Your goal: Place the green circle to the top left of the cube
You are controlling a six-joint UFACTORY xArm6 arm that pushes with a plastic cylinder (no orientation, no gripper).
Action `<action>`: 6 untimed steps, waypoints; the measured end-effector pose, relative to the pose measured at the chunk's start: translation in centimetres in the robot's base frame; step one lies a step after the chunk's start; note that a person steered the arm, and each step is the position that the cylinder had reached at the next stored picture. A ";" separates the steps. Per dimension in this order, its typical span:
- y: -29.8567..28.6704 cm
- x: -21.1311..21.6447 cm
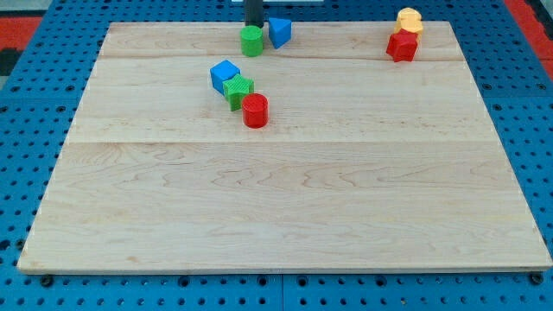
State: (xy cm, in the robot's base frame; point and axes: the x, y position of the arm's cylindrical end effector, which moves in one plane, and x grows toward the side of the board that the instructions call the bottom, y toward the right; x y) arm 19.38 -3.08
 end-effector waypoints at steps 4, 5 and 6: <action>-0.6 3.0; -1.5 4.2; -1.7 5.0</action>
State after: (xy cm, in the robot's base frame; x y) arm 24.39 -4.76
